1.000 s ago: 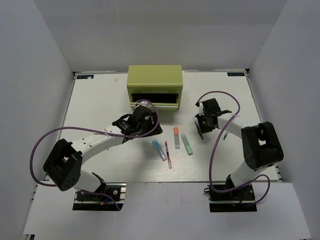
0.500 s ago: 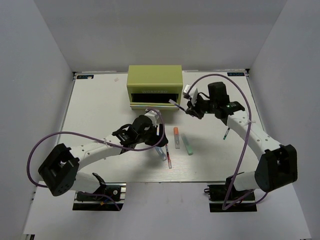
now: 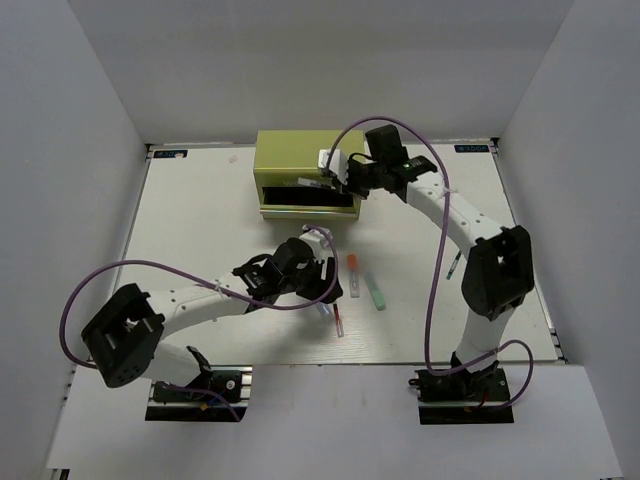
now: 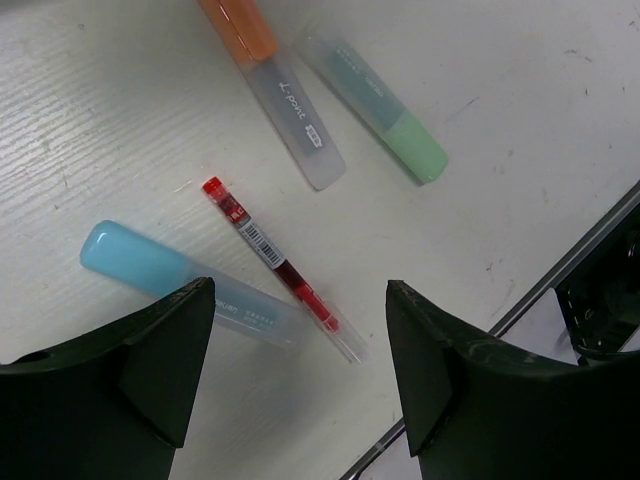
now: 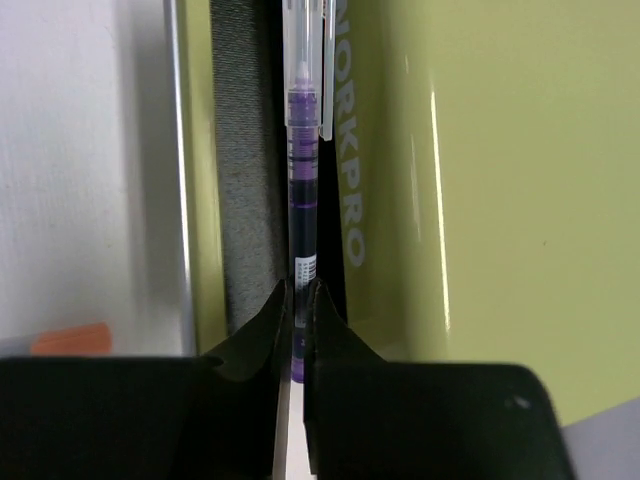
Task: Sort the stationery into containers
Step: Place the stationery into the container, then grab a piece of stationery with the left arm
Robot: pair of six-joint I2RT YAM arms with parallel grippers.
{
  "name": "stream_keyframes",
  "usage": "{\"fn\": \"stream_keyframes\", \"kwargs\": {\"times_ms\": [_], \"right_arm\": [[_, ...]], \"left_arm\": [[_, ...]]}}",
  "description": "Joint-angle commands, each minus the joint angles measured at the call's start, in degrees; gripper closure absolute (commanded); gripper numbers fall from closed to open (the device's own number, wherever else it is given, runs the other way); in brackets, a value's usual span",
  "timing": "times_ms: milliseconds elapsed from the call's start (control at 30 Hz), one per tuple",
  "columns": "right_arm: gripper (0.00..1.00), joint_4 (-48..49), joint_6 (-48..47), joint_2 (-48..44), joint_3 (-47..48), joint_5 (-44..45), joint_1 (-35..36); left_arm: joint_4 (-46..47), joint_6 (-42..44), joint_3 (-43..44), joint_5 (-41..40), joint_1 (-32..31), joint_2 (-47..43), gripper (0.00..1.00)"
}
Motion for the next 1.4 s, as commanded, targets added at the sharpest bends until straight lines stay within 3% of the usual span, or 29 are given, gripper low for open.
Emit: {"fn": "stream_keyframes", "kwargs": {"times_ms": [0,33,100,233,333,467,567,733,833,967,1167,1300,1367], "right_arm": [[0.81,-2.01,-2.96,2.63,7.27,2.34,1.24],[0.71,-3.32,-2.96,3.34,8.07,2.35,1.33],[0.62,-5.25,-2.7,4.58,9.66,2.17,1.59],[0.57,-4.65,0.55,1.78,7.39,-1.24,1.33],[0.59,-2.2,6.6,-3.84,2.48,-2.74,1.06],[0.81,5.86,14.08,-13.49,-5.93,1.37,0.54],[0.9,12.56,19.97,-17.98,-13.95,9.33,-0.69],[0.9,16.96,27.0,-23.97,-23.63,17.71,-3.58],[0.81,18.72,29.9,-26.7,-29.08,22.55,-6.04],[0.67,19.34,35.52,-30.74,-34.44,25.11,-9.13],[0.57,16.01,40.19,-32.86,-37.71,27.3,-14.49],[0.58,12.75,44.32,-32.07,-37.71,30.73,-18.79],[0.62,10.47,46.34,-31.37,-38.14,30.47,-20.99]], "left_arm": [[-0.12,-0.25,1.79,-2.01,-0.77,0.86,0.21],[-1.25,-0.25,3.36,-2.89,-1.29,2.0,0.21],[-3.37,-1.05,4.77,-2.9,-1.29,3.41,0.21],[-4.6,-1.05,7.85,-4.12,-2.34,6.75,0.23],[-7.76,-1.75,10.13,-4.83,-2.96,9.83,0.27],[-11.1,-3.33,12.42,-7.72,-3.49,12.99,0.36],[-14.97,-5.0,15.06,-9.57,-4.02,16.14,0.41],[-20.14,-7.46,19.54,-11.6,-5.07,21.16,0.46],[-23.31,-8.16,22.27,-13.08,-5.6,24.32,0.52],[-25.78,-10.0,24.72,-13.71,-5.6,27.31,0.7],[-27.28,-10.01,25.96,-14.23,-5.6,27.07,0.88],[-24.3,-9.48,25.96,-13.27,-4.82,21.97,1.0],[-22.63,-10.09,26.83,-12.39,-3.76,18.56,1.0]]}}
